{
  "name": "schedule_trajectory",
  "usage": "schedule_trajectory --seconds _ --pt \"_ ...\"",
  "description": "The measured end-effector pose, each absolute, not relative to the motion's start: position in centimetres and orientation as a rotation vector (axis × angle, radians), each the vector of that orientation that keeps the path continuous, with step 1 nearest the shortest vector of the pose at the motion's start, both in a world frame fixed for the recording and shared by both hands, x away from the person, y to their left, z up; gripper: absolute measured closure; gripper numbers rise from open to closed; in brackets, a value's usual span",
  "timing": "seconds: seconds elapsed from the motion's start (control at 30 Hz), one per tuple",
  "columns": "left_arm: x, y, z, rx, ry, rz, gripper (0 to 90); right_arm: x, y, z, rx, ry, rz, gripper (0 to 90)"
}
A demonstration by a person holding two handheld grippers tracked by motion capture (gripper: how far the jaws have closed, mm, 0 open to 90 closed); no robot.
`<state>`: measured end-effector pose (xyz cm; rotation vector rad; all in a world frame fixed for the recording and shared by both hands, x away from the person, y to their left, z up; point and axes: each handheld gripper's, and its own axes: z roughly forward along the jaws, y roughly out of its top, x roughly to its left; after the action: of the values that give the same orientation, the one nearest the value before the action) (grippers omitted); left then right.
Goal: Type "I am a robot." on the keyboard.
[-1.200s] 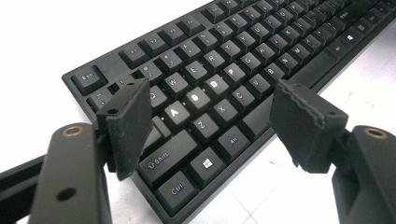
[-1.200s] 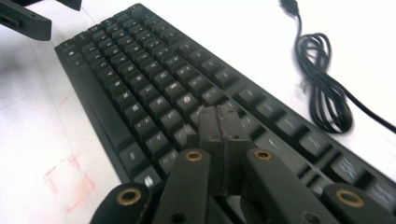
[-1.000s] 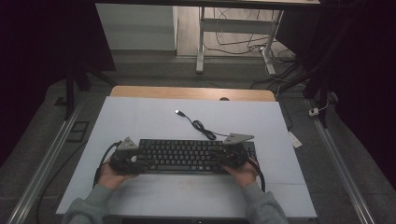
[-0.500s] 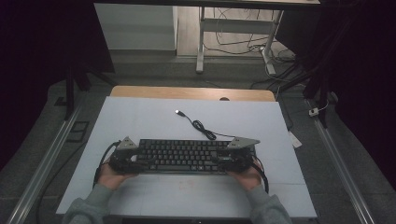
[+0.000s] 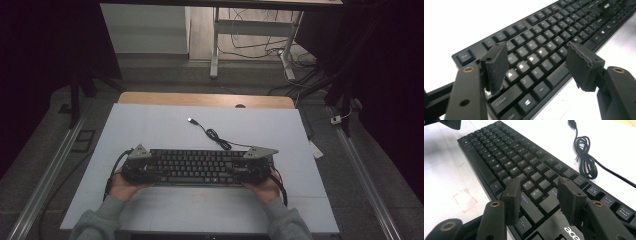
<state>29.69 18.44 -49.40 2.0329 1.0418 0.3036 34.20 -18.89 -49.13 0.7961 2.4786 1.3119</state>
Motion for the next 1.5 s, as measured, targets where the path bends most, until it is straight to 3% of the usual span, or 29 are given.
schedule_trajectory --seconds 0.47,0.9,1.5 --pt "29.9 15.4 -49.2 2.073 0.917 0.276 50.6 34.2 -18.8 -49.2 0.793 2.487 1.303 54.4" --pt "30.6 13.7 -50.3 2.147 0.889 0.237 88.7 34.2 -18.7 -49.2 0.792 2.487 1.303 54.4" --pt "31.4 11.9 -51.6 2.213 0.899 0.244 89.0 34.2 -18.6 -49.4 0.792 2.487 1.302 54.4"
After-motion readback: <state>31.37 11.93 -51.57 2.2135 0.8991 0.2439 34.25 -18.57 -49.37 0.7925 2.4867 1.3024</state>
